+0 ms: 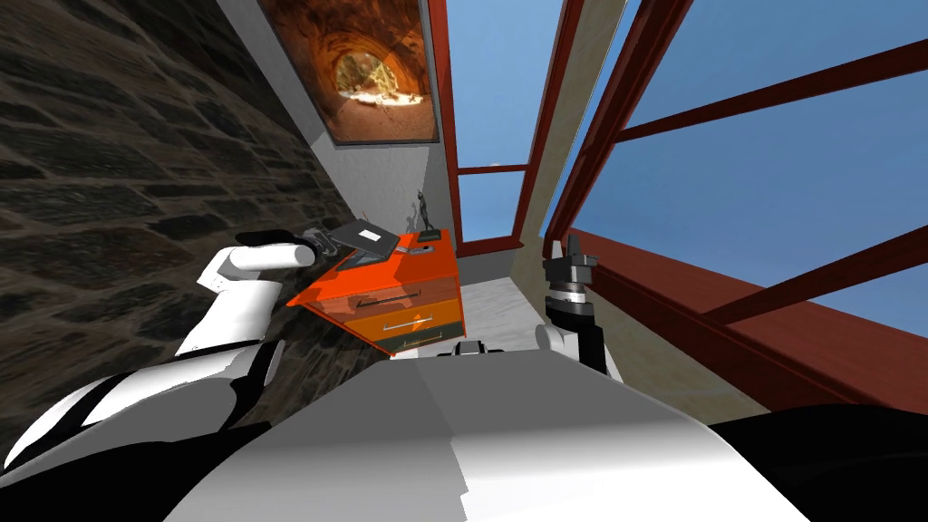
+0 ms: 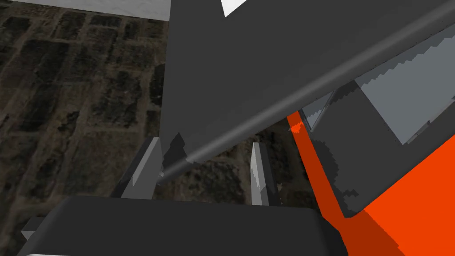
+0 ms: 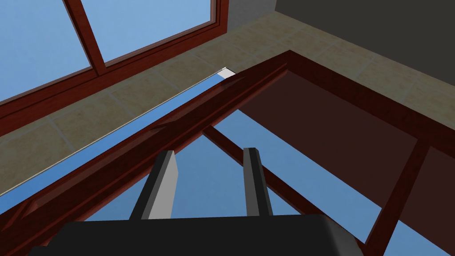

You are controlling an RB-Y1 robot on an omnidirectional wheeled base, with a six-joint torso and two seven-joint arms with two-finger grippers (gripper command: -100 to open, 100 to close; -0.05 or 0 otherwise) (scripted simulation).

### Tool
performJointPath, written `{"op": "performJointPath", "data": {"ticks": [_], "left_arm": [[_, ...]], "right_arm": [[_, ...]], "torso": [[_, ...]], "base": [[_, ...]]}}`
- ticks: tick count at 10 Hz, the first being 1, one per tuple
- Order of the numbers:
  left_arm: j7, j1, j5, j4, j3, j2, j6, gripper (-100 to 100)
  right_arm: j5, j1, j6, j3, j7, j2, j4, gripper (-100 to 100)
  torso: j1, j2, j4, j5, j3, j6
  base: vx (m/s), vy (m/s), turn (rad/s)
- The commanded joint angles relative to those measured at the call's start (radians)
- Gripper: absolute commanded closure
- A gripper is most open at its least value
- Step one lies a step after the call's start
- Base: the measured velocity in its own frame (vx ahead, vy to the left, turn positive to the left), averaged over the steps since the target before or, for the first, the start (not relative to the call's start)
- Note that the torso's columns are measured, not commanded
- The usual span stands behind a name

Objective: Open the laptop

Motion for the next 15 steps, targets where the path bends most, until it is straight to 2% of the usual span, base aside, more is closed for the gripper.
{"op": "performJointPath", "data": {"ticks": [1,4,5,7,9,10,11,12,15], "left_arm": [[0.028,-0.002,0.026,0.019,0.014,-0.032,0.0,100],[0.09,-0.006,0.087,0.058,0.051,-0.107,-0.007,100],[0.081,-0.013,0.094,0.033,0.049,-0.057,0.036,-100],[0.092,-0.02,0.109,0.013,0.056,-0.028,0.074,-100],[0.102,-0.027,0.124,-0.007,0.063,0.002,0.112,-100],[0.106,-0.029,0.129,-0.013,0.066,0.011,0.125,-100],[0.103,-0.03,0.124,-0.008,0.063,0.005,0.114,-100],[0.104,-0.03,0.125,-0.009,0.063,0.006,0.118,0],[0.104,-0.03,0.125,-0.009,0.063,0.006,0.118,0]], "right_arm": [[0.0,0.0,0.0,0.0,0.0,0.0,0.0,0],[0.0,0.0,0.0,0.0,0.0,0.0,0.0,0],[0.0,0.0,0.0,0.0,0.0,0.0,0.0,0],[0.0,0.0,0.0,0.0,0.0,0.0,0.0,0],[0.0,0.0,0.0,0.0,0.0,0.0,0.0,0],[0.0,0.0,0.0,0.0,0.0,0.0,0.0,0],[0.0,0.0,0.0,0.0,0.0,0.0,0.0,0],[0.0,0.0,0.0,0.0,0.0,0.0,0.0,0],[0.0,0.0,0.0,0.0,0.0,0.0,0.0,0]], "torso": [[-0.005,0.0,0.0,-0.002,0.0,0.0],[0.0,0.001,0.0,0.0,0.001,0.0],[0.0,0.001,0.0,0.0,0.001,-0.001],[-0.006,-0.003,-0.002,-0.001,-0.002,0.001],[-0.001,-0.002,-0.002,0.0,-0.001,0.0],[0.001,-0.001,-0.001,0.001,-0.001,0.0],[0.002,-0.001,-0.001,0.001,0.0,0.0],[0.002,0.0,-0.001,0.001,0.0,0.0],[0.0,-0.001,-0.001,0.001,-0.001,0.0]], "base": [[-0.023,0.066,0.028],[-0.036,0.108,0.016],[0.004,0.039,0.001],[0.036,-0.024,0.005],[0.028,-0.019,0.0],[0.025,-0.004,0.001],[0.011,-0.001,0.001],[0.0,0.0,0.0],[0.0,0.0,0.0]]}}
